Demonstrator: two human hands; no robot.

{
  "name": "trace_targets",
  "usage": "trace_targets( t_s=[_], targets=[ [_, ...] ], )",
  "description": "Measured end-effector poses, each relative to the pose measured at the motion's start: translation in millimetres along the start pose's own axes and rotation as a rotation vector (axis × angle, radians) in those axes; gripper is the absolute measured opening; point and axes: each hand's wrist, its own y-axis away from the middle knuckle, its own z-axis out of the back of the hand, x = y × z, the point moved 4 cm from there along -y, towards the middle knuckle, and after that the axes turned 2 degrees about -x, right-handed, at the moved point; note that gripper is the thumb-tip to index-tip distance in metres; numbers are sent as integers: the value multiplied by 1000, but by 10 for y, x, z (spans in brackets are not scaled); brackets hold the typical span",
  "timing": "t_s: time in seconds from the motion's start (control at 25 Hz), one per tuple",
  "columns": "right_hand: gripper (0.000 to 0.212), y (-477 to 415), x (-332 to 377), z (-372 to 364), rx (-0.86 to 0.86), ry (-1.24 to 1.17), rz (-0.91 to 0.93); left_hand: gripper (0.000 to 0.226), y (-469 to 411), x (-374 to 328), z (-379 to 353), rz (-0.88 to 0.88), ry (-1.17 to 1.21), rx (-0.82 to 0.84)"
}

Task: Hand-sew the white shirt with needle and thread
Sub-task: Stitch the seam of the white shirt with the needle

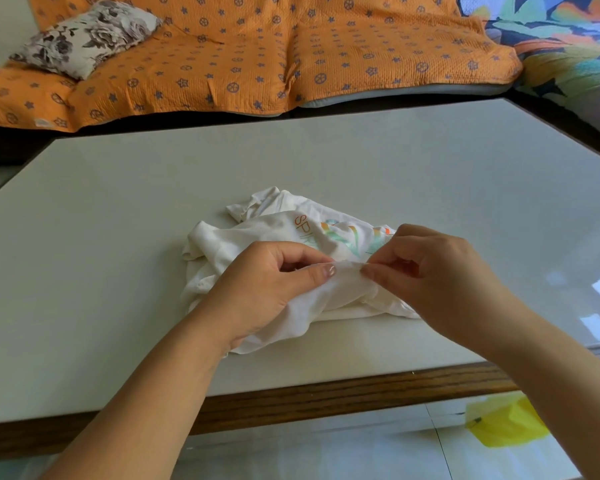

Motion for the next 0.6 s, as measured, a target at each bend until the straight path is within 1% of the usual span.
trace_targets(
  t_s=[0.08,0.12,0.2,0.24,0.32,0.36,0.44,0.52,0.6],
  targets=[
    [19,22,8,5,0,-25,-35,5,14,-4,-4,-16,-12,-8],
    [21,36,17,48,-39,-106,-70,5,22,-7,-4,-22,-11,-7],
    [28,81,48,137,-123,-370,-125,6,32,-19,-2,-24,6,-6],
    [30,105,80,140,-118,-505,-141,6,32,-27,0,-27,11,-9],
    [27,143,142,47,-15,-693,-191,8,34,-41,-2,-46,16,-15],
    [25,157,158,-19,44,-711,-222,9,35,-47,-8,-55,20,-15],
    [21,177,155,-121,119,-596,-261,11,38,-59,-20,-63,37,-11],
    [19,186,152,-148,136,-450,-282,13,40,-66,-17,-71,42,-9],
    [17,194,169,-141,128,-378,-278,14,40,-69,-13,-74,40,-2]
  ],
)
